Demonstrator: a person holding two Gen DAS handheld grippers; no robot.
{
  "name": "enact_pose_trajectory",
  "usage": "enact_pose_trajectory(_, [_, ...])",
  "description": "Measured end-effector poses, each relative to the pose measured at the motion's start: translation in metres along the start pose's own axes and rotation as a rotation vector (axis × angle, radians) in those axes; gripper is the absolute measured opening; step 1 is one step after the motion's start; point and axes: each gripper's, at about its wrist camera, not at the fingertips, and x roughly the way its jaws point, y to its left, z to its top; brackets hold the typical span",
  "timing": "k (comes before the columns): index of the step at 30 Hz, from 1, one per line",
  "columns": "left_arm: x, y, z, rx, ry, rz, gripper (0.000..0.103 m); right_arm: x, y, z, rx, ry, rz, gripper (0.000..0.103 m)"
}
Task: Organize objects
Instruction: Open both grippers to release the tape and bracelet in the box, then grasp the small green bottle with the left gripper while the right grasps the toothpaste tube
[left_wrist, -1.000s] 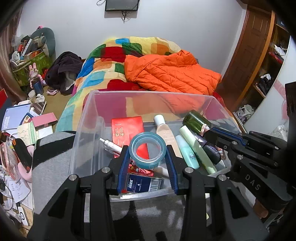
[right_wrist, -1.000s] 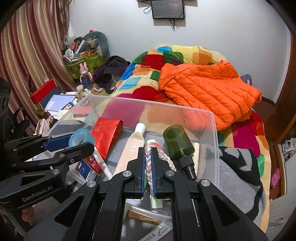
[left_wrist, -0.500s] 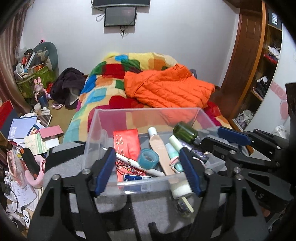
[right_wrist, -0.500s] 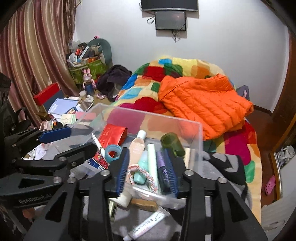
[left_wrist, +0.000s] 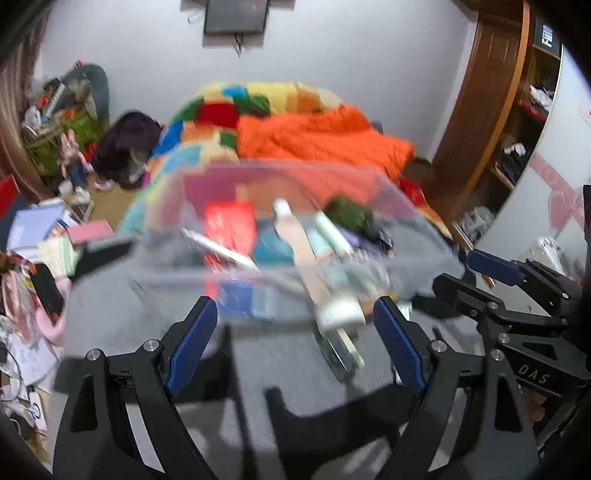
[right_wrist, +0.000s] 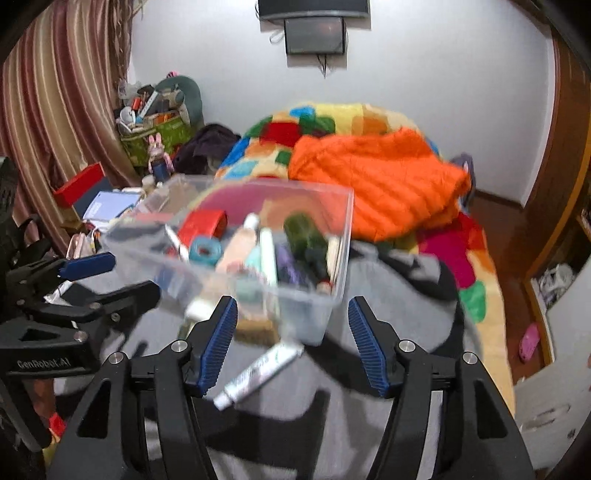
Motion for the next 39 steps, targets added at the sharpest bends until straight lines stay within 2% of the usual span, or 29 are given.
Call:
enact_pose_trajectory(4, [0.018,-0.011,-0.014,0.006,0.055,-0.025,0.085,0.015,-0.003,-0.022,-0.014,0.061,-0.032,0.059])
enact_pose_trajectory(6, [0.027,-0.017,-0.016,0.019,0.084,-0.035,0.078,0.019,-0.007,-0.03,-0.011,0.079,-0.049,0.059])
enact_pose_trajectory(9, [0.04,-0.026,-0.018,0.054,0.113,-0.019,0.065,0.021,-0.019,-0.038,0.033,0.105,-0.033,0.059])
enact_pose_trajectory(11, [0.045,-0.028,-0.021,0.07,0.133,-0.009,0.048,0.021,-0.024,-0.039,0.062,0.114,-0.013,0.059])
enact_pose_trajectory(14, [0.047,-0.025,-0.022,0.063,0.146,-0.024,0.031,0.023,-0.023,-0.039,0.077,0.122,0.01,0.059])
enact_pose_trajectory(15, [0.046,-0.024,-0.023,0.059,0.145,-0.025,0.029,0.024,-0.02,-0.039,0.073,0.125,0.017,0.059])
enact_pose_trajectory(17, [0.044,-0.02,-0.025,0.052,0.146,-0.031,0.015,0.026,-0.01,-0.038,0.051,0.131,0.033,0.059])
enact_pose_trajectory(24, [0.032,-0.009,-0.036,0.028,0.129,-0.035,0.016,0.043,0.019,-0.038,-0.029,0.159,0.007,0.058])
enact_pose_trajectory(29, [0.024,-0.006,-0.044,0.033,0.11,-0.008,0.016,0.044,0.024,-0.046,-0.052,0.163,-0.004,0.035])
enact_pose_trajectory(33, [0.018,-0.002,-0.049,0.013,0.102,-0.014,0.016,0.038,0.015,-0.05,-0.018,0.153,-0.024,0.016])
enact_pose_trajectory(39, [0.007,0.004,-0.052,-0.012,0.082,-0.016,0.016,0.022,-0.003,-0.059,0.029,0.134,-0.056,0.015])
